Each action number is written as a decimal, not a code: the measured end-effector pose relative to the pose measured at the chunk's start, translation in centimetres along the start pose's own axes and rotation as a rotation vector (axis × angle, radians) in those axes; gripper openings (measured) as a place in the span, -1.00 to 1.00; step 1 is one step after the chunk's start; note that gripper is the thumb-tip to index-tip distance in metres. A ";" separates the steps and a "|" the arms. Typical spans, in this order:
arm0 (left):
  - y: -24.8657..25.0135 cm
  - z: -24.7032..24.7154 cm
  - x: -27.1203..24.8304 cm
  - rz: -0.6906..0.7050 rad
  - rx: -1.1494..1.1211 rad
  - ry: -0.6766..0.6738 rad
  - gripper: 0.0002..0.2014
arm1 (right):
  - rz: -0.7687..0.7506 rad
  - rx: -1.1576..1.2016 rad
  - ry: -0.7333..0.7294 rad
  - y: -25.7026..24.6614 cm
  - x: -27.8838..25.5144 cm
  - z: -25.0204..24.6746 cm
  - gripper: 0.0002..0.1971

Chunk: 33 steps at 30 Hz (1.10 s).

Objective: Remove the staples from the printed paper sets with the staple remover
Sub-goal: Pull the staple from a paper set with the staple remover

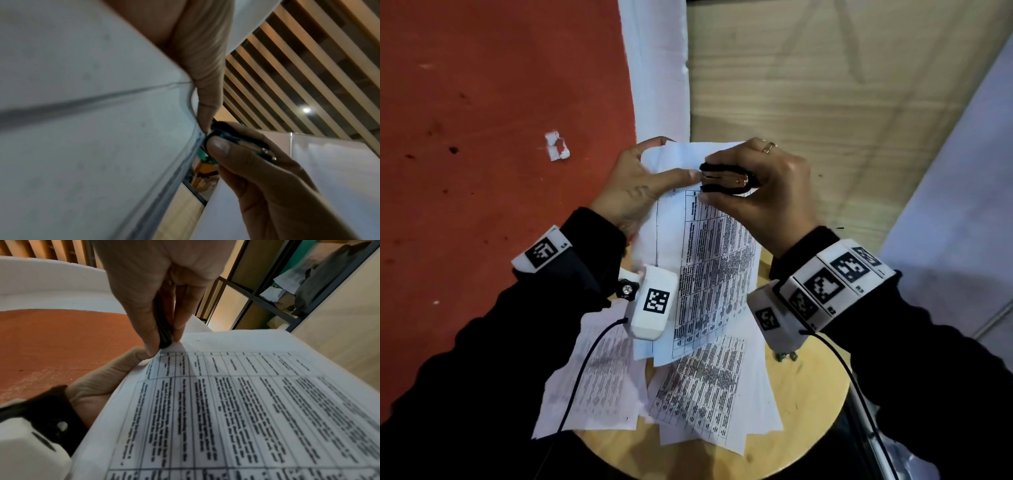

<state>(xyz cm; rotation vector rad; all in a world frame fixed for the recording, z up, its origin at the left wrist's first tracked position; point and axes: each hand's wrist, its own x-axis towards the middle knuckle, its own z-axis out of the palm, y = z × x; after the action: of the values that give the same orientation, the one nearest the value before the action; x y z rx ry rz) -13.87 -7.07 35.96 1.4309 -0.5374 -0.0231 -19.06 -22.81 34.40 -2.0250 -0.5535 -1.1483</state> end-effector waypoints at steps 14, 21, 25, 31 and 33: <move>-1.2 -0.1 0.3 0.283 0.509 0.289 -0.73 | 0.137 -0.104 0.115 1.2 -0.1 0.3 -0.74; -0.2 -1.1 0.4 0.253 0.555 0.226 -0.79 | 0.215 -0.188 -0.118 3.0 -0.5 0.2 -0.65; -0.3 -1.6 0.5 0.226 0.548 0.221 -0.75 | 0.156 -0.154 -0.121 3.0 0.1 0.3 -0.55; -0.2 -2.0 0.6 0.202 0.457 0.113 -0.73 | 0.283 -0.084 -0.442 2.4 1.9 -0.1 -0.53; -0.4 -2.3 0.5 0.198 0.434 0.050 -0.68 | 0.339 -0.049 -0.519 2.4 2.2 -0.4 -0.54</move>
<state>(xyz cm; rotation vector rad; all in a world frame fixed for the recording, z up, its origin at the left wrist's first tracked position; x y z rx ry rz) -12.45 -5.20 35.69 1.7863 -0.6678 0.3023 -16.59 -24.57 35.50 -2.3552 -0.4047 -0.4368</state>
